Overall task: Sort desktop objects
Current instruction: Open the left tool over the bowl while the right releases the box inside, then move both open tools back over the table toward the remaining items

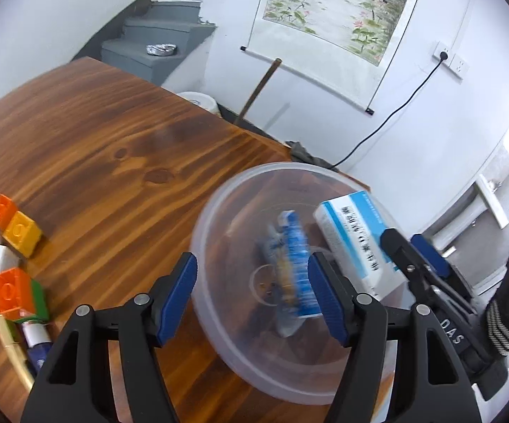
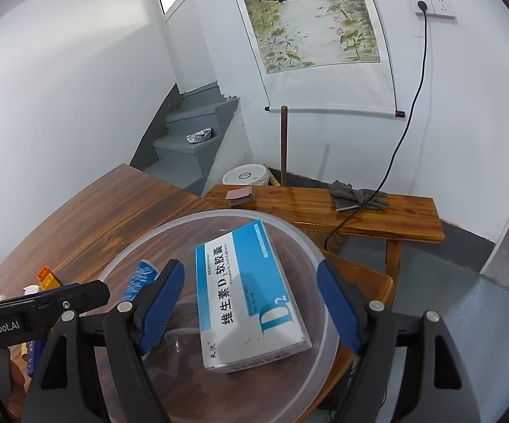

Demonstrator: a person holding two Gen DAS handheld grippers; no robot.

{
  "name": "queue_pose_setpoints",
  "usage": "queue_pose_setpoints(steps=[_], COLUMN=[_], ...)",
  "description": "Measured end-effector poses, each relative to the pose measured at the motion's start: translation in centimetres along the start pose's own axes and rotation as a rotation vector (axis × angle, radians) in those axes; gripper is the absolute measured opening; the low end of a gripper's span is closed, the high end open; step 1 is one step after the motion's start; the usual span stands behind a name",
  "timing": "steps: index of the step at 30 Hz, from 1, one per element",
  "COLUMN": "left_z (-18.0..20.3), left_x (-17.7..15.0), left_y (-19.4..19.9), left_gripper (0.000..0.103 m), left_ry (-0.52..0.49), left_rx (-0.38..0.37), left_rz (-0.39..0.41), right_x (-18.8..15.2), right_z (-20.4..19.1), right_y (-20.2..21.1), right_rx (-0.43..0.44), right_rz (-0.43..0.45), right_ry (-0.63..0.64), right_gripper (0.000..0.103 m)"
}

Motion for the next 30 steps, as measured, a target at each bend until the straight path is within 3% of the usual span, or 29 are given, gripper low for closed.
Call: queue_pose_setpoints(steps=[6,16,24,30], left_z=[-1.1,-5.7,-10.0,-13.2], left_x=[-0.2,-1.1,-1.8,-2.6], left_y=[1.3,3.4,5.8,7.5], left_gripper=[0.069,0.069,0.069,0.069], left_ry=[0.027,0.068,0.115,0.133], left_rx=[-0.018,0.088,0.152,0.204], left_rz=[-0.004,-0.001,0.022,0.029], right_x=[-0.2,-1.3,-2.7,-4.8], right_z=[-1.1,-5.4,-11.2,-15.6], right_y=[1.0,2.5,3.9,4.1], right_rx=[0.023,0.101,0.212,0.286], right_rz=[0.02,0.017,0.019,-0.03], right_ry=[-0.008,0.024,0.103,0.16], right_gripper=[0.081,0.081,0.081,0.081])
Point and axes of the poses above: each gripper's, at about its wrist camera, not at the fingertips, and y roughly against the way its jaws point, z to its right, x to its top, the point moved 4 cm from there along -y, roughly the way its jaws point, and after that the axes turned 6 degrees about z, right-handed, at the moved point
